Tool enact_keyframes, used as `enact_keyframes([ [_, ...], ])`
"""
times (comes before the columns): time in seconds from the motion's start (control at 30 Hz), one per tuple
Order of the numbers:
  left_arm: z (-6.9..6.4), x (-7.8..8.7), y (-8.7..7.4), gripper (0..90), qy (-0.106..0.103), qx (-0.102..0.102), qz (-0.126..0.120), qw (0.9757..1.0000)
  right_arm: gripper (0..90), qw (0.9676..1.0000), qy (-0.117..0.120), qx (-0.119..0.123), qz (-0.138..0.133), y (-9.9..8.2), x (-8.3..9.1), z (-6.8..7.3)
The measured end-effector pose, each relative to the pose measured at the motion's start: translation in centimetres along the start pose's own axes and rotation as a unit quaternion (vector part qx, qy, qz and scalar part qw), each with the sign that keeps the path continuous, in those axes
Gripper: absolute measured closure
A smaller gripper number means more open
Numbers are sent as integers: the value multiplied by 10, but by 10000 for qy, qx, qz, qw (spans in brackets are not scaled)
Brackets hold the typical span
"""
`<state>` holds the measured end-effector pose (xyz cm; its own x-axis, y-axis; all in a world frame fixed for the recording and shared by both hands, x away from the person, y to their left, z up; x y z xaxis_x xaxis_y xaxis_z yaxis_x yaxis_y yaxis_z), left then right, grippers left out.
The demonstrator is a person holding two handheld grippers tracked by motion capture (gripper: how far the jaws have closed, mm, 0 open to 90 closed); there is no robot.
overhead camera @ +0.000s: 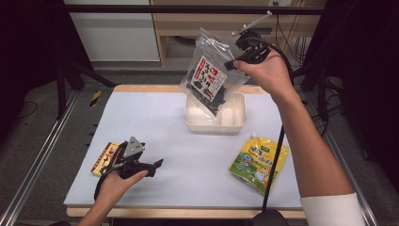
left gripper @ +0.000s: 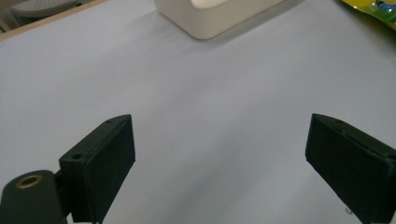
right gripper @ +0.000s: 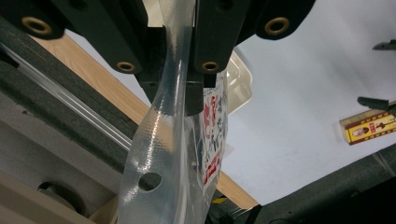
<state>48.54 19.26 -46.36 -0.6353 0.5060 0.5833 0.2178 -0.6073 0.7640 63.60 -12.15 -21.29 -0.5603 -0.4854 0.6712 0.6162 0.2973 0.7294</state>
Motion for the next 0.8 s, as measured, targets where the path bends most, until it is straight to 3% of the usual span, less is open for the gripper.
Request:
enact_keyframes([
  [0.27, -4, -2, -13, 82, 98, 52, 118, 9999, 851, 9994, -163, -297, -32, 2, -3, -14],
  [0.8, 1, -5, -19, 80, 150, 87, 225, 9996, 851, 9991, -223, -354, -92, 0, -1, -19],
])
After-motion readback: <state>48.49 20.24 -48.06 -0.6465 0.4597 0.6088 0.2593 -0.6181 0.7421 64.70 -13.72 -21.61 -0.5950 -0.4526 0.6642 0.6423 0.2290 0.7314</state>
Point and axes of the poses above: each handheld gripper's, and its own axes: x roughly backward along the jaws, y roughly out of its top, z roughly to its left, the point moved 5 cm from there along -x, roughly forward along the jaws, and after that the axes turned 15 degrees about -x, right-handed, at the moved point
